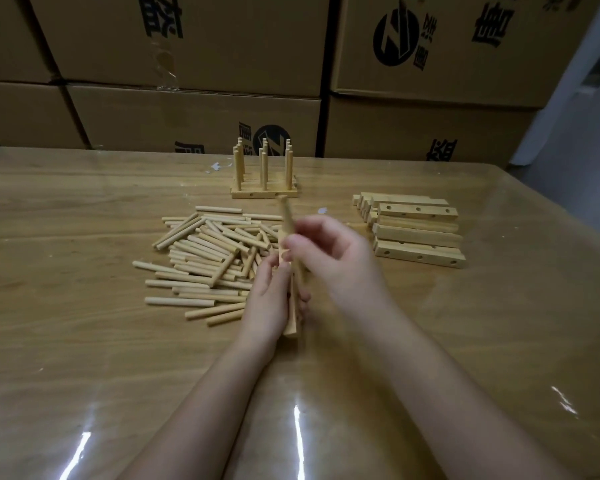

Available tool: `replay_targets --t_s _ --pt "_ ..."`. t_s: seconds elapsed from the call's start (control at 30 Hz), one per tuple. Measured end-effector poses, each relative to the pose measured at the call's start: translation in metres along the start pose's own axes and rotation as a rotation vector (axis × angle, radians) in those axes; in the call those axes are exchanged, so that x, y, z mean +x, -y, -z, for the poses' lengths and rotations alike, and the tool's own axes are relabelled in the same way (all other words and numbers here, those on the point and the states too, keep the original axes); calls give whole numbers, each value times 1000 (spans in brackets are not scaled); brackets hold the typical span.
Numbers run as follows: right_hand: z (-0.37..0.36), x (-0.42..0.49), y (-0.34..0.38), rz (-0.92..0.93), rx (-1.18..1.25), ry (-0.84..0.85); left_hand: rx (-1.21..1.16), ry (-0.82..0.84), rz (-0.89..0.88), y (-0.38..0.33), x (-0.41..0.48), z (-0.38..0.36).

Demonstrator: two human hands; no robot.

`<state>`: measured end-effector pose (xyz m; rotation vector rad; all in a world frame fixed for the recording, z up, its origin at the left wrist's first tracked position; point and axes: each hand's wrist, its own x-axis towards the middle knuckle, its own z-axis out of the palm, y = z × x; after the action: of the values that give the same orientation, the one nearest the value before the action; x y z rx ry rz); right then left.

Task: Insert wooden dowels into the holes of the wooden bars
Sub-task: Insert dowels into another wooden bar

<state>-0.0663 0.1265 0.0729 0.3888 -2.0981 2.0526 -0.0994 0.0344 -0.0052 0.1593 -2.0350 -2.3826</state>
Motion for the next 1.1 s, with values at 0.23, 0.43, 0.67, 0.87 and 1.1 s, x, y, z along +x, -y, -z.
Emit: replay_targets --t_s 0.23,0.43,0.67,0.87,1.1 --pt "42 -10 -51 -270 -78 -153 -20 67 -28 -7 -1 7" --pt "46 -10 -61 -272 0 -109 -42 94 27 -8 -3 9" --pt "50 -6 -66 -260 93 -72 -141 127 61 -10 -3 10" --pt "50 -5 -70 -224 99 -59 -187 158 60 -12 -4 10" --pt "44 -10 -70 -48 -227 -24 -140 154 41 -13 -7 10"
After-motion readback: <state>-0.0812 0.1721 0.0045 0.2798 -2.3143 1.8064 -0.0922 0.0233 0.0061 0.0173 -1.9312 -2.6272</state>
